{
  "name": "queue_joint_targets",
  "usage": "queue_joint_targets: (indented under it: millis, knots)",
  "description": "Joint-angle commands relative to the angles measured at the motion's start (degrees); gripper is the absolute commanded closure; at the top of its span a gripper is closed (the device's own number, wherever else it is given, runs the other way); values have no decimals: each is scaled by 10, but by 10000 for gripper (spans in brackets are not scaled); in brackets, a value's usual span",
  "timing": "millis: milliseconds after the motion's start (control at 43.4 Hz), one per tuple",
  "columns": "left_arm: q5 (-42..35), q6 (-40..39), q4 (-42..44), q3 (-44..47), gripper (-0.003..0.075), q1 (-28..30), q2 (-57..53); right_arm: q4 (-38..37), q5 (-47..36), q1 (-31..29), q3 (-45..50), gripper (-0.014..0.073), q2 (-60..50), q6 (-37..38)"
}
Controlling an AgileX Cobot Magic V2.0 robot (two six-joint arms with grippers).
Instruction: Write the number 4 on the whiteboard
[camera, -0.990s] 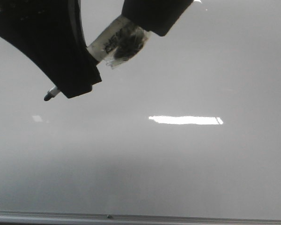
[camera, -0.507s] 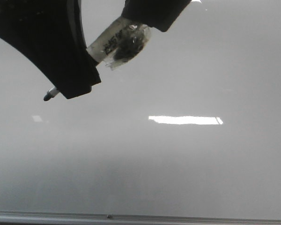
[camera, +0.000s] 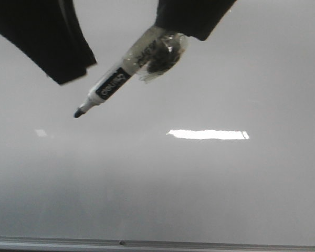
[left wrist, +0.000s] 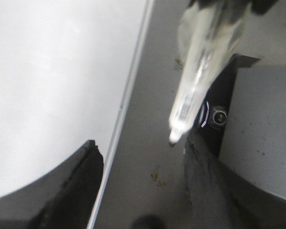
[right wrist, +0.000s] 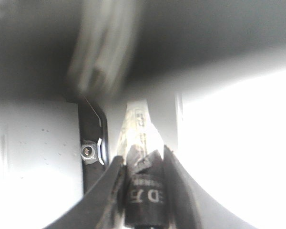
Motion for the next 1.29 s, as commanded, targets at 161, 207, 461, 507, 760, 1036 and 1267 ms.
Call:
queue_joint_targets:
  millis: [161,207,461,507,760,1036,1267]
  knots:
    - [-96,-10,-77,49,331,131,-166,-154,15,-12,-17,593,-73,218]
    - [-111,-15,-82,61,331,155,-194,-162,11,-21,-11,593,-85,258]
    - [-163,-51,-84,111,331,243,-288,-161,-159,-76,109,593,-208,369]
    - [-163,-51,-84,113,331,246,-292,-161,-191,-84,140,593,-233,386]
    - [-169,-51,-97,115,331,246,-291,-161,-333,-118,300,593,-313,431]
    - [-171,-51,-100,115,331,246,-291,-159,-459,-174,324,593,-269,431]
    - [-171,-51,-112,115,331,246,-291,-153,-546,-169,322,638,-197,431]
